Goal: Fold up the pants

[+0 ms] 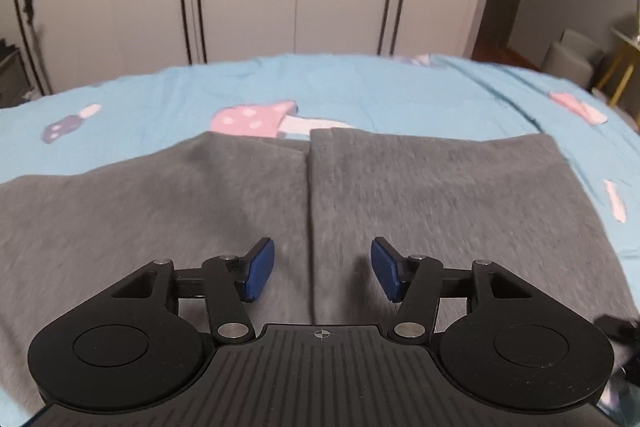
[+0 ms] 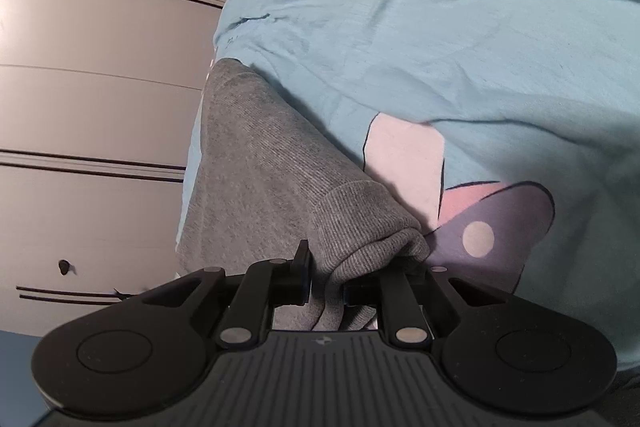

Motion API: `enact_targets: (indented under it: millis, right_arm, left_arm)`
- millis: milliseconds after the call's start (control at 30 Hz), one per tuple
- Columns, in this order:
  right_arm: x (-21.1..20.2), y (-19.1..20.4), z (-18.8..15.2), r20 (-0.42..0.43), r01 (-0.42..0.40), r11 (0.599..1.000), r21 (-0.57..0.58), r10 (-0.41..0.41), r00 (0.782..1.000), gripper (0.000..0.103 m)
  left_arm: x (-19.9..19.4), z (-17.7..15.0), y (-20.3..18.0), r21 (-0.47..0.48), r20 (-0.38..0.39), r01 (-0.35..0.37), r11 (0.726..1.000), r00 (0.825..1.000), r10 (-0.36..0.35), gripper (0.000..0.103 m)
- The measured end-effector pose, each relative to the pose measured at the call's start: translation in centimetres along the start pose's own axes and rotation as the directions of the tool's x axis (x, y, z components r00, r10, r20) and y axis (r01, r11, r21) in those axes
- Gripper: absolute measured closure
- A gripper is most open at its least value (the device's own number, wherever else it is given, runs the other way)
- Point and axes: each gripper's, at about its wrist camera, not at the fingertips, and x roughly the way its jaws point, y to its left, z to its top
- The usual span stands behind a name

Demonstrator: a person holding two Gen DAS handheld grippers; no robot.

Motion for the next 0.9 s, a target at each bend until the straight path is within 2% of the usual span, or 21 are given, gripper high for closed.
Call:
enact_targets:
  millis: [133,167,200,267,300,367,400,433,500,533,567,600,667,733,767,800,833,900]
  right_arm:
    - [-0.4,0.0,-0.4,0.007,0.007,0.999,-0.033,-0.007,1.0,0.089]
    - [-0.3,0.1,-0.4,0.012,0.01,0.999,-0.047,-0.009,1.0,0.089]
    - [-0.2,0.2,-0.5,0.014,0.011,0.998,-0.057,-0.01,1.0,0.089]
    - [-0.1,0.2,-0.4,0.017,0.01,0.998,-0.06,-0.009,1.0,0.089]
    - [0.0,0.1,-0.3,0.017,0.007,0.998,-0.058,-0.006,1.0,0.089]
    - [0.0,0.1,-0.3,0.015,0.005,0.998,-0.064,-0.004,1.0,0.09]
    - [-0.2,0.0,-0.3,0.014,0.004,0.998,-0.066,-0.003,1.0,0.09]
    - [-0.3,0.0,-0.4,0.014,0.004,0.998,-0.067,-0.003,1.0,0.09]
    - [-0.4,-0.2,-0.4,0.014,0.004,0.998,-0.059,-0.003,1.0,0.091]
    - [-0.4,-0.3,-0.3,0.011,0.003,0.998,-0.056,-0.002,1.0,0.091]
    - [-0.6,-0.4,-0.3,0.007,-0.001,0.999,-0.046,0.002,1.0,0.091]
    - [-0.7,-0.6,-0.2,0.0,-0.008,0.999,-0.035,0.008,1.0,0.091]
    - [-1.0,-0.8,-0.1,-0.03,-0.021,1.0,-0.017,0.02,0.999,0.088]
    - [-1.8,-0.4,-0.2,-0.048,-0.011,0.999,-0.047,0.009,0.999,0.082]
    - [-2.5,0.0,-0.3,-0.054,-0.007,0.997,-0.079,0.002,0.999,0.08]
    - [-3.1,0.5,-0.6,-0.048,0.003,0.992,-0.123,-0.009,0.999,0.073]
    - [-3.9,1.0,-0.9,-0.028,0.026,0.985,-0.171,-0.031,0.999,0.068]
    - [-5.5,2.0,-1.5,0.026,0.073,0.96,-0.272,-0.068,0.997,0.068]
  left_arm:
    - [3.7,1.0,-1.0,0.013,-0.077,0.02,1.0,0.997,-0.019,0.05]
    - [4.6,1.4,-1.2,0.014,-0.091,0.026,1.0,0.996,-0.025,0.056]
    - [5.1,1.6,-1.5,0.017,-0.09,0.014,1.0,0.996,-0.012,0.068]
    - [5.4,2.0,-1.8,0.031,-0.063,-0.035,0.999,0.997,0.037,0.085]
    - [5.1,2.2,-1.6,0.023,-0.042,-0.048,0.999,0.998,0.049,0.088]
    - [4.5,2.1,-1.2,0.002,-0.004,-0.06,0.998,0.998,0.06,0.089]
    - [4.6,1.9,-1.2,0.022,0.006,-0.08,0.997,0.997,0.08,0.088]
    - [5.0,1.6,-1.4,0.066,0.007,-0.124,0.99,0.992,0.123,0.085]
    - [6.2,0.9,-2.0,0.18,-0.021,-0.255,0.95,0.965,0.262,0.076]
    - [6.6,0.6,-1.9,0.21,-0.055,-0.285,0.935,0.952,0.303,0.07]
    - [6.2,0.2,-1.5,0.208,-0.058,-0.287,0.935,0.951,0.304,0.062]
    - [5.3,-0.1,-1.0,0.187,-0.048,-0.273,0.944,0.957,0.286,0.047]
    - [3.3,-0.8,-0.1,0.136,-0.062,-0.249,0.959,0.964,0.259,0.029]
    - [0.9,-1.8,0.5,0.099,-0.053,-0.197,0.976,0.978,0.202,0.028]
    - [-0.4,-2.4,0.6,0.082,-0.038,-0.151,0.985,0.987,0.154,0.027]
    - [-1.5,-3.0,0.6,0.066,-0.021,-0.103,0.992,0.994,0.104,0.022]
    - [-1.8,-3.4,0.3,0.059,-0.02,-0.058,0.997,0.998,0.059,0.02]
    - [-2.1,-4.4,-0.4,0.056,-0.057,0.022,0.998,0.998,-0.019,0.021]
